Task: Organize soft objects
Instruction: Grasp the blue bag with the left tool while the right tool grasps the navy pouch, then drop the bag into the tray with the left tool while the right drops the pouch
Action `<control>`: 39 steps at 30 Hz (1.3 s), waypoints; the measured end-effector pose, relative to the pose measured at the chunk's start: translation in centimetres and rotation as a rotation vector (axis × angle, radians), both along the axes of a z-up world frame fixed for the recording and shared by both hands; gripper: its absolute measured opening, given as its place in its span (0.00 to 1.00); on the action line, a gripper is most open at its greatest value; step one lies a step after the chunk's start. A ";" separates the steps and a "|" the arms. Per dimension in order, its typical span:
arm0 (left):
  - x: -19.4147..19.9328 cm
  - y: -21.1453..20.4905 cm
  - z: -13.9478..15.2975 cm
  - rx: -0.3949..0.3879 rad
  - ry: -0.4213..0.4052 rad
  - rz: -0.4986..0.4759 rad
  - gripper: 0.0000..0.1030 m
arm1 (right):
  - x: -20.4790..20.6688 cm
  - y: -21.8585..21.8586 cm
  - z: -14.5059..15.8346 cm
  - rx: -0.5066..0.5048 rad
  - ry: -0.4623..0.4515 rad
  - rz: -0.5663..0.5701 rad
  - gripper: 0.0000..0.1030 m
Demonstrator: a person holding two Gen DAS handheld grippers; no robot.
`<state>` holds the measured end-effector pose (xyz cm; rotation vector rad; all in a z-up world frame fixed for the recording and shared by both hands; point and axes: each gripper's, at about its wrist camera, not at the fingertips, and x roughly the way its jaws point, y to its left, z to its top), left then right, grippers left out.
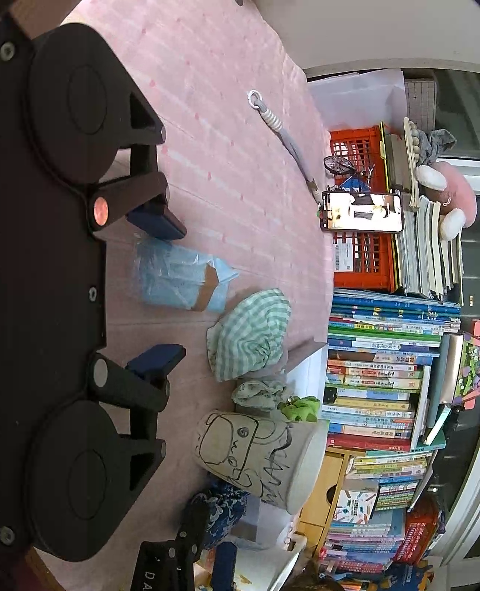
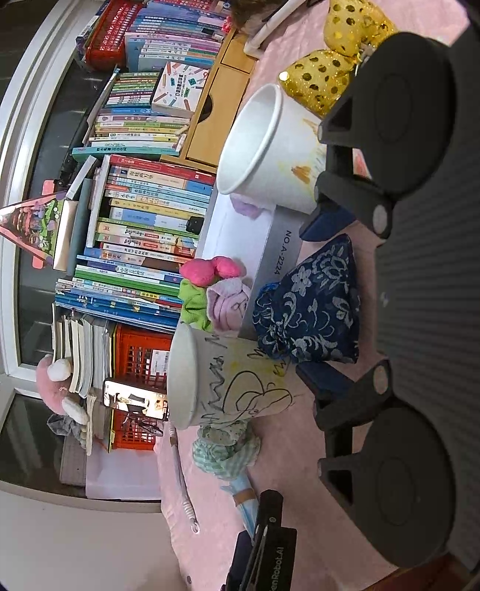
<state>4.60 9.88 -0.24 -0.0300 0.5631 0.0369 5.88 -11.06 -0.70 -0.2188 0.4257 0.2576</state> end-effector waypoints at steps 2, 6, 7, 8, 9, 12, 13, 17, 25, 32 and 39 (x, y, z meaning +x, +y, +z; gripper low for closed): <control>0.2 0.0 0.0 0.004 0.002 0.004 0.47 | 0.3 0.1 -0.1 -0.007 0.019 -0.005 0.76; 0.3 -0.1 0.2 0.015 0.006 0.015 0.33 | 0.7 0.2 -0.3 -0.016 0.047 -0.013 0.64; 0.3 -0.1 0.3 0.014 0.009 0.016 0.32 | 0.7 0.2 -0.3 -0.013 0.049 -0.011 0.62; 0.3 -0.2 0.4 0.015 0.009 0.019 0.32 | 0.6 0.2 -0.3 -0.010 0.048 -0.011 0.60; 0.3 -0.2 0.4 0.015 0.009 0.020 0.32 | 0.5 0.2 -0.3 -0.010 0.047 -0.009 0.57; 0.1 -0.3 0.7 0.018 0.006 0.017 0.32 | 0.1 0.3 0.0 -0.012 0.031 -0.009 0.48; 0.0 -0.3 0.8 0.020 0.002 0.016 0.31 | -0.1 0.3 0.1 -0.013 0.027 -0.007 0.42; -0.5 -0.6 1.3 0.039 -0.022 0.006 0.31 | -0.5 0.4 0.7 -0.024 0.009 -0.009 0.35; -0.6 -0.5 2.5 0.037 -0.036 0.022 0.31 | -0.7 -0.4 1.3 0.016 0.006 -0.026 0.30; -1.1 -0.2 5.1 0.028 -0.076 0.021 0.31 | -2.0 -0.9 3.3 0.047 -0.035 -0.017 0.26; -0.5 -0.6 7.8 0.012 -0.115 -0.003 0.31 | -2.6 -1.5 6.2 0.083 -0.083 0.002 0.25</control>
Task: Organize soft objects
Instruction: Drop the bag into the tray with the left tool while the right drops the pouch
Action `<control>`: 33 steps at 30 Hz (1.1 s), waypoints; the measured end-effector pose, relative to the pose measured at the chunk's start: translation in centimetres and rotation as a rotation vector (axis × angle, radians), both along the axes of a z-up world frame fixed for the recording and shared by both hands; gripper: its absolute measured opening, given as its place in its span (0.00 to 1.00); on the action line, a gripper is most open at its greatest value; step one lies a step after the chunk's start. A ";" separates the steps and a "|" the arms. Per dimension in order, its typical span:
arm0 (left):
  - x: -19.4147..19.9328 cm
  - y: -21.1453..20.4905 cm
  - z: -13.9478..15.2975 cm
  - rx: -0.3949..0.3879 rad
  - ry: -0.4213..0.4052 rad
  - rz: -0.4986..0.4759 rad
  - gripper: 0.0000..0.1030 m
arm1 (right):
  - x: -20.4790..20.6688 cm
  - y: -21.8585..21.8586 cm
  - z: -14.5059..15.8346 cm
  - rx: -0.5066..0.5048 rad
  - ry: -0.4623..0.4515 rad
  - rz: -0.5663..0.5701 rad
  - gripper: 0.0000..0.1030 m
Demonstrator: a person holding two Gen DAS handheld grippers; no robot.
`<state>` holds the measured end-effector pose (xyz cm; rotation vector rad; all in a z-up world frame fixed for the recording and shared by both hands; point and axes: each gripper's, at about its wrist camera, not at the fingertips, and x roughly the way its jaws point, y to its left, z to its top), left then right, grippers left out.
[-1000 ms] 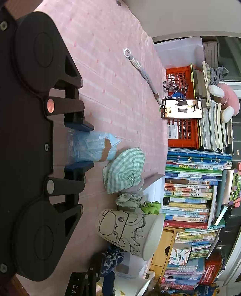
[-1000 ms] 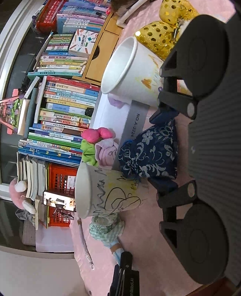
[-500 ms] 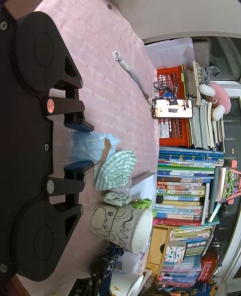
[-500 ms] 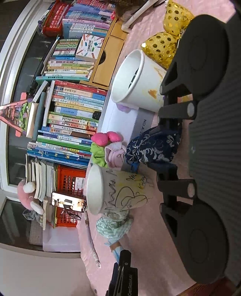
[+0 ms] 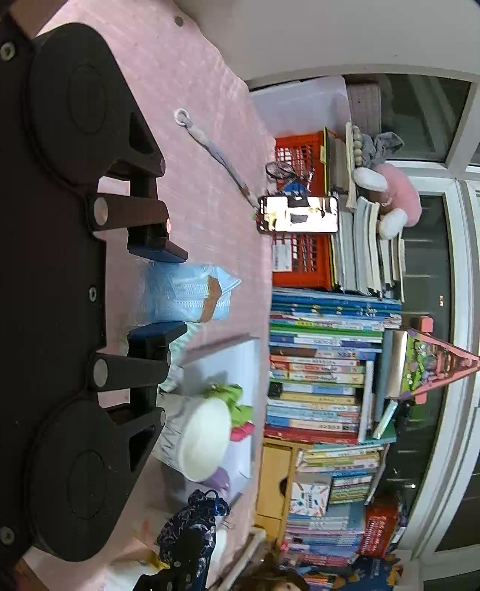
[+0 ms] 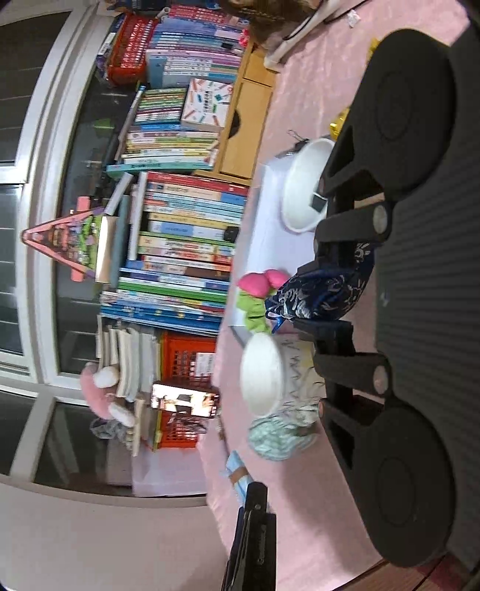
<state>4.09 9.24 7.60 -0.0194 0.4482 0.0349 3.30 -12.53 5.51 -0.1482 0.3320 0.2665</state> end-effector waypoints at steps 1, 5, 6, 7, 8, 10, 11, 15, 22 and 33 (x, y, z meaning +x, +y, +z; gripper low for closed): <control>0.1 -0.1 0.2 -0.003 -0.001 -0.006 0.31 | 0.0 -0.1 0.3 0.007 -0.003 0.002 0.25; 0.6 -0.7 1.0 -0.010 -0.006 -0.025 0.31 | 0.0 -0.4 1.1 0.027 -0.015 0.008 0.25; 0.7 -0.9 1.1 -0.013 -0.006 -0.030 0.31 | 0.0 -0.5 1.3 0.029 -0.016 0.009 0.25; 0.8 -1.0 1.3 -0.016 -0.006 -0.035 0.31 | 0.0 -0.6 1.4 0.032 -0.018 0.009 0.25; 0.9 -1.2 1.4 -0.018 -0.007 -0.040 0.31 | 0.0 -0.7 1.6 0.034 -0.020 0.010 0.25; 1.1 -1.6 1.8 -0.017 -0.010 -0.051 0.31 | 0.1 -0.9 1.9 0.039 -0.023 0.011 0.25; 1.2 -1.8 2.0 -0.017 -0.013 -0.056 0.31 | 0.1 -1.0 2.1 0.042 -0.024 0.011 0.25; 1.9 -2.4 3.1 -0.031 -0.021 -0.082 0.31 | 0.6 -1.9 3.1 0.069 -0.026 0.010 0.25; 4.1 -4.1 5.7 -0.042 -0.042 -0.143 0.31 | 2.1 -3.2 5.5 0.108 -0.046 -0.006 0.25; 9.0 -6.7 8.9 -0.071 -0.004 -0.211 0.31 | 6.1 -5.6 8.2 0.166 -0.025 -0.046 0.25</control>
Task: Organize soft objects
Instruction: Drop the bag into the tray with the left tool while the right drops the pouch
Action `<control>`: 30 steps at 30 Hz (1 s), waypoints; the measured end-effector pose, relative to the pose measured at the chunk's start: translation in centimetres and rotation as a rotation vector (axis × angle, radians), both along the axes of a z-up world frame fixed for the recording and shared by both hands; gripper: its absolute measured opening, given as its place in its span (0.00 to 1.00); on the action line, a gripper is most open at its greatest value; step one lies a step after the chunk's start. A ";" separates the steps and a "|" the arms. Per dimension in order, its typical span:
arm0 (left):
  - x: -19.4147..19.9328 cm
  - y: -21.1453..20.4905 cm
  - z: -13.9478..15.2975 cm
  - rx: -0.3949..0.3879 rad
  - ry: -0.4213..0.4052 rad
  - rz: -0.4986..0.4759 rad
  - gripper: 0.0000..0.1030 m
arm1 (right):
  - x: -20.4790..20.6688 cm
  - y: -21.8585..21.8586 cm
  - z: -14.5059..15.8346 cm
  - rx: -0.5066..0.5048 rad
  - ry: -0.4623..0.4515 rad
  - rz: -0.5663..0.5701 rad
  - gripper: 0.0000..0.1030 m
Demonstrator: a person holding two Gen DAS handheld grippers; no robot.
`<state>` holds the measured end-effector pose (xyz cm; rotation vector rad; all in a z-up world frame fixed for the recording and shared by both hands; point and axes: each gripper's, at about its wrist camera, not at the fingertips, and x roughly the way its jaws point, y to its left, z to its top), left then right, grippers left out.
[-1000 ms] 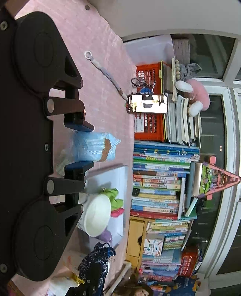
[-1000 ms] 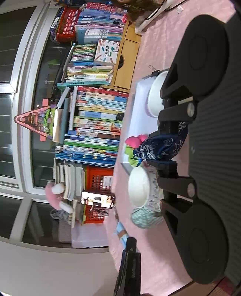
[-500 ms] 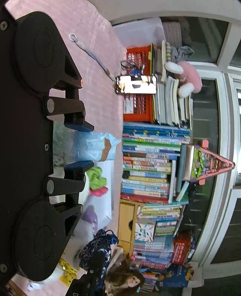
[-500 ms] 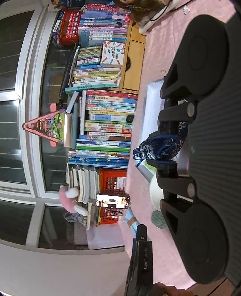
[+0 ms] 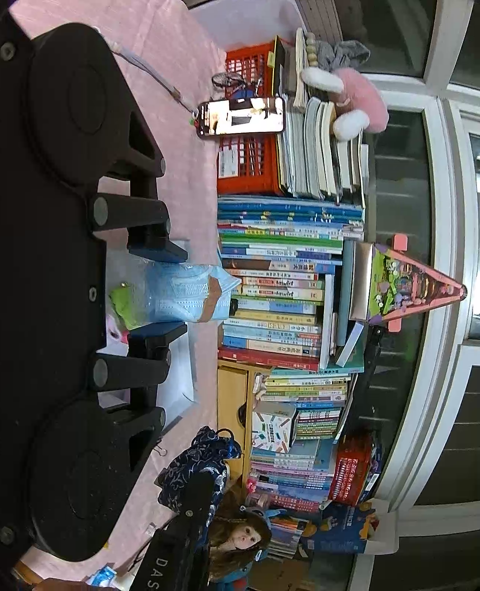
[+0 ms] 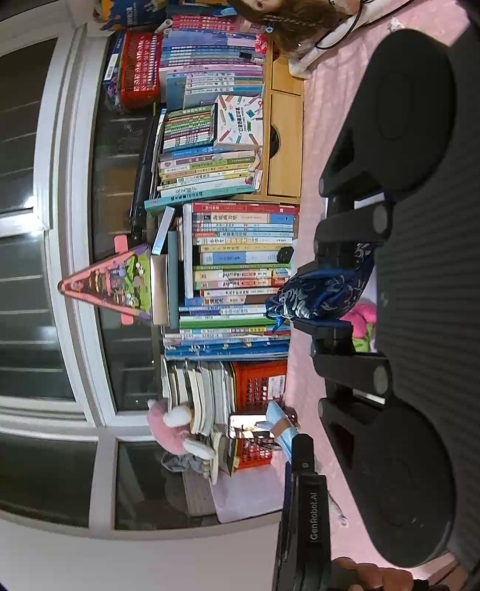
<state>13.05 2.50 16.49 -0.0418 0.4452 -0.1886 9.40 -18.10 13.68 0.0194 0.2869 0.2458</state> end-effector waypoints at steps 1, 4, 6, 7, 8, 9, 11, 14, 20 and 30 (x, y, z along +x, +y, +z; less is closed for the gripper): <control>0.5 -0.1 0.2 -0.004 0.007 -0.002 0.31 | 0.4 -0.2 0.1 0.006 0.003 -0.001 0.25; 1.9 -0.5 0.6 -0.013 0.034 -0.011 0.31 | 1.6 -1.1 0.5 0.028 0.024 -0.013 0.25; 2.9 -0.8 0.7 -0.015 0.056 -0.017 0.31 | 2.5 -1.5 0.6 0.040 0.044 -0.018 0.25; 3.4 -1.0 0.7 -0.016 0.067 -0.018 0.31 | 2.9 -1.7 0.6 0.046 0.054 -0.019 0.25; 4.1 -1.2 0.7 -0.018 0.082 -0.021 0.31 | 3.3 -1.8 0.6 0.053 0.066 -0.020 0.25; 4.5 -1.3 0.6 -0.021 0.098 -0.022 0.31 | 3.8 -2.0 0.6 0.061 0.079 -0.021 0.25; 5.8 -1.6 0.5 -0.035 0.137 -0.031 0.31 | 4.9 -2.5 0.6 0.087 0.116 -0.022 0.25; 7.3 -2.0 0.1 -0.046 0.181 -0.040 0.31 | 6.4 -3.4 0.4 0.141 0.170 -0.023 0.25; 10.1 -2.7 -1.0 -0.055 0.253 -0.046 0.31 | 8.8 -4.5 -0.5 0.204 0.241 -0.026 0.25; 15.2 -3.4 -2.7 -0.030 0.362 -0.020 0.31 | 12.6 -4.2 -1.5 0.182 0.316 -0.030 0.25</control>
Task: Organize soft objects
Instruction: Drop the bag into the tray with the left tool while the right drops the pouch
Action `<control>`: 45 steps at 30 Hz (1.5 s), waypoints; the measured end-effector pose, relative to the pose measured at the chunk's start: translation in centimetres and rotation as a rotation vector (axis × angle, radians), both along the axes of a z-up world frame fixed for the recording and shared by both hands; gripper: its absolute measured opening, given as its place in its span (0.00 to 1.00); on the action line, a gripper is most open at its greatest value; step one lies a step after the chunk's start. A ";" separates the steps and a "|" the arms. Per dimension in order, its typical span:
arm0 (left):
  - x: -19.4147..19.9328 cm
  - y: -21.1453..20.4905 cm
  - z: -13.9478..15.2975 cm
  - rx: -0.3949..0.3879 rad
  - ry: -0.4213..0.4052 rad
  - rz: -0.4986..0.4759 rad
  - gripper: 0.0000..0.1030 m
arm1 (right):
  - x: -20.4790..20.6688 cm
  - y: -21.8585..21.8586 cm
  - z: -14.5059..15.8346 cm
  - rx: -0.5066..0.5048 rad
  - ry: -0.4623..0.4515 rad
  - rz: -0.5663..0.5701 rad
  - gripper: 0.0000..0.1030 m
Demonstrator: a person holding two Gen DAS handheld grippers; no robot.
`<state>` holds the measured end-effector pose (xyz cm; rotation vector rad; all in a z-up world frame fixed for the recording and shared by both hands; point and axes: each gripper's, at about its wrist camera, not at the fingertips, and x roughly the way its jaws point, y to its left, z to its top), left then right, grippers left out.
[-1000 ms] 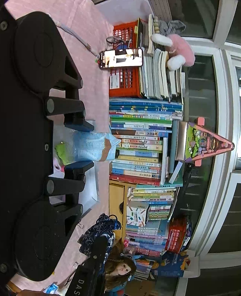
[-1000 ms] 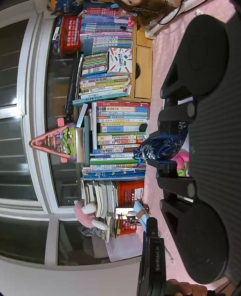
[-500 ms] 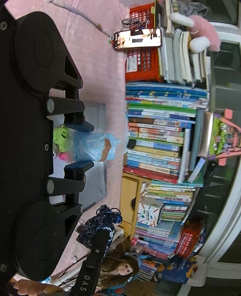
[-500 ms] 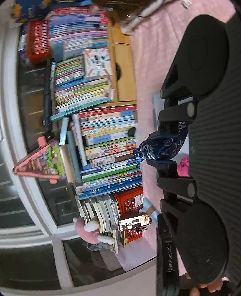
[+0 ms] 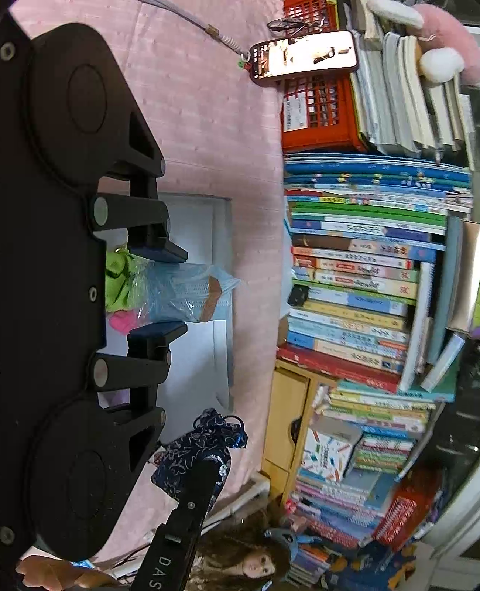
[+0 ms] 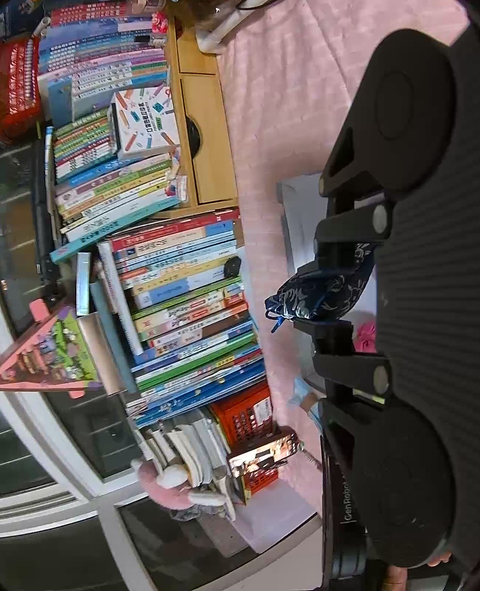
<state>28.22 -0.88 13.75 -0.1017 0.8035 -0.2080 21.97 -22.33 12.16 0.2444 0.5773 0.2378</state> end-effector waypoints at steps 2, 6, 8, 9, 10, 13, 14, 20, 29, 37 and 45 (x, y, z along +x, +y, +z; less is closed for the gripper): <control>1.2 -0.2 -0.5 0.007 0.026 0.003 0.31 | 0.9 0.3 -0.2 -0.030 0.013 -0.003 0.25; 3.3 -0.9 -1.7 0.035 0.067 0.012 0.31 | 2.8 0.9 -1.0 -0.085 0.046 -0.002 0.25; 4.2 -1.3 -2.4 0.049 0.085 0.015 0.31 | 3.5 1.1 -1.5 -0.107 0.065 0.003 0.26; 4.6 -1.5 -2.8 0.052 0.095 0.012 0.31 | 3.9 1.3 -1.8 -0.120 0.075 0.005 0.26; 5.0 -1.6 -3.2 0.056 0.106 0.007 0.31 | 4.3 1.4 -2.1 -0.134 0.084 0.008 0.26; 5.9 -1.8 -4.2 0.056 0.146 0.005 0.31 | 5.4 1.8 -2.9 -0.166 0.114 0.020 0.26; 6.2 -1.8 -4.6 0.050 0.160 0.005 0.31 | 5.7 1.8 -3.1 -0.174 0.127 0.027 0.26; 6.8 -1.9 -5.9 0.044 0.213 -0.017 0.32 | 6.8 2.5 -4.5 -0.228 0.201 0.062 0.26; 7.1 -2.2 -6.6 0.049 0.245 -0.021 0.32 | 7.4 2.8 -5.8 -0.250 0.277 0.081 0.27; 7.1 -2.1 -6.9 0.035 0.258 -0.029 0.32 | 7.4 3.0 -6.2 -0.254 0.293 0.102 0.29; 6.4 -2.0 -6.7 0.028 0.256 -0.031 0.39 | 7.0 3.0 -6.2 -0.240 0.295 0.110 0.51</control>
